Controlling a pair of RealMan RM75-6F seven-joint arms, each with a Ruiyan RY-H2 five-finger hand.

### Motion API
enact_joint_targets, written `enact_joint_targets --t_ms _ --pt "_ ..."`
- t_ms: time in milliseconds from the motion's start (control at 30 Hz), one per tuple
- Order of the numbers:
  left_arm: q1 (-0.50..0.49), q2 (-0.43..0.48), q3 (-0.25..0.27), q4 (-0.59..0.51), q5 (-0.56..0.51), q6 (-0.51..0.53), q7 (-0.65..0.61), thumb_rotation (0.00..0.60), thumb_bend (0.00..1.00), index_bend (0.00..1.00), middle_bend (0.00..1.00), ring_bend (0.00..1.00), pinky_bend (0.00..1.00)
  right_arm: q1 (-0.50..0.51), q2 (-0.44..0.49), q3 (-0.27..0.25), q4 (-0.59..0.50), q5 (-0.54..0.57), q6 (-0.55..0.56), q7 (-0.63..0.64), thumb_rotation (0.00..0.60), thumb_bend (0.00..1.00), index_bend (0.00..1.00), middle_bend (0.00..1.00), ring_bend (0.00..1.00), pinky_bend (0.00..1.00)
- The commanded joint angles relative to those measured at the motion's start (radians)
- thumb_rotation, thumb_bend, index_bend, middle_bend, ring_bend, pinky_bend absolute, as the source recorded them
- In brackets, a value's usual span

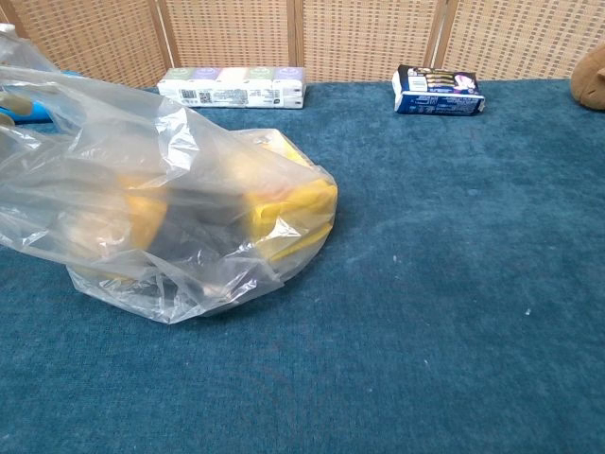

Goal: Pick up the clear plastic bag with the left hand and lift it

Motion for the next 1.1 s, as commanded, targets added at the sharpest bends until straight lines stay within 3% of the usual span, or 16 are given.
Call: enact_joint_targets --t_ms 33,233,800,1100 --pt "-0.015 -0.003 0.002 -0.021 0.007 0.006 0.015 0.000 0.04 0.32 0.54 0.54 0.46 -0.001 0.001 0.000 0.000 0.000 0.002 0.001 0.408 0.27 0.37 0.41 0.40 0.25" --pt "-0.051 -0.017 0.007 -0.064 0.025 0.007 0.037 0.000 0.04 0.32 0.54 0.54 0.46 -0.007 0.004 -0.002 0.001 -0.001 0.008 0.008 0.406 0.27 0.37 0.41 0.40 0.25" --pt "-0.065 -0.019 0.006 -0.085 0.027 0.155 0.007 0.000 0.04 0.32 0.54 0.54 0.46 -0.013 0.004 -0.002 0.010 -0.001 0.016 0.021 0.408 0.27 0.37 0.41 0.40 0.25" --pt "-0.109 0.004 0.055 -0.150 0.051 0.081 0.061 0.000 0.04 0.32 0.53 0.50 0.46 -0.014 -0.001 -0.003 0.014 -0.001 0.017 0.026 0.408 0.27 0.37 0.41 0.40 0.25"
